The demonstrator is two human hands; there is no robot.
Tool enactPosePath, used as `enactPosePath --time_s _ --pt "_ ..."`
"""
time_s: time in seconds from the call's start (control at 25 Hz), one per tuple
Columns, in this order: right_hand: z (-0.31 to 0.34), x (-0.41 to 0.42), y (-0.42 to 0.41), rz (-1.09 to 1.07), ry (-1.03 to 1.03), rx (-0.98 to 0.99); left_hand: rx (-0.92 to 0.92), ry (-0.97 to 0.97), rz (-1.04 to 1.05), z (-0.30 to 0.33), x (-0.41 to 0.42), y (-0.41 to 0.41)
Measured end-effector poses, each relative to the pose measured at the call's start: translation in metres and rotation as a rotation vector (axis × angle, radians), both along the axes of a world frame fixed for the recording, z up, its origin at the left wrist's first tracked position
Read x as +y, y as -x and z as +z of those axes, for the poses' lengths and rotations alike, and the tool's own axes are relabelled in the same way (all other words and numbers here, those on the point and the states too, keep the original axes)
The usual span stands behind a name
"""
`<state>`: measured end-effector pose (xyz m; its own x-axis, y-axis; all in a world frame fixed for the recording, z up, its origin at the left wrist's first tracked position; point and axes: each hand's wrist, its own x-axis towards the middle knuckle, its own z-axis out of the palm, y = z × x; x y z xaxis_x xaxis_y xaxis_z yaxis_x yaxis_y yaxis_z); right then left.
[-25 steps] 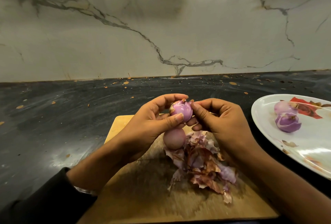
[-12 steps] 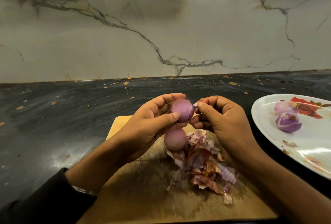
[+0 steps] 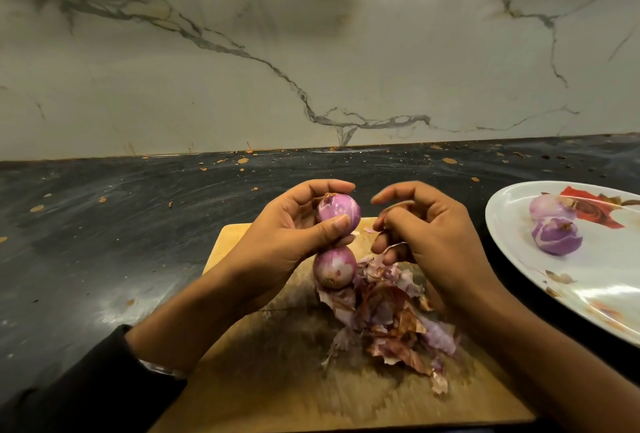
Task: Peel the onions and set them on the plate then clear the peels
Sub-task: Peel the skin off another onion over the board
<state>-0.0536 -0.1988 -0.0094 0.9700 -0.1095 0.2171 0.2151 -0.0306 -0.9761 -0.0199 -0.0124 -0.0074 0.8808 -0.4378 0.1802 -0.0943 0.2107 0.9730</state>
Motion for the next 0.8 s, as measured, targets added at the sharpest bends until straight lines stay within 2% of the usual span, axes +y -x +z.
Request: enactPosePath --time_s 0.2,0.4,0.8 --pt "-0.001 0.006 0.001 0.101 0.053 -0.012 -0.069 -0.036 0.038 0.0 -0.001 0.002" --pt "-0.001 0.007 0.004 0.11 0.08 -0.083 -0.112 -0.063 0.042 0.003 -0.001 0.003" --pt "-0.002 0.011 0.004 -0.116 0.281 -0.212 -0.216 -0.166 0.07 0.002 -0.003 0.004"
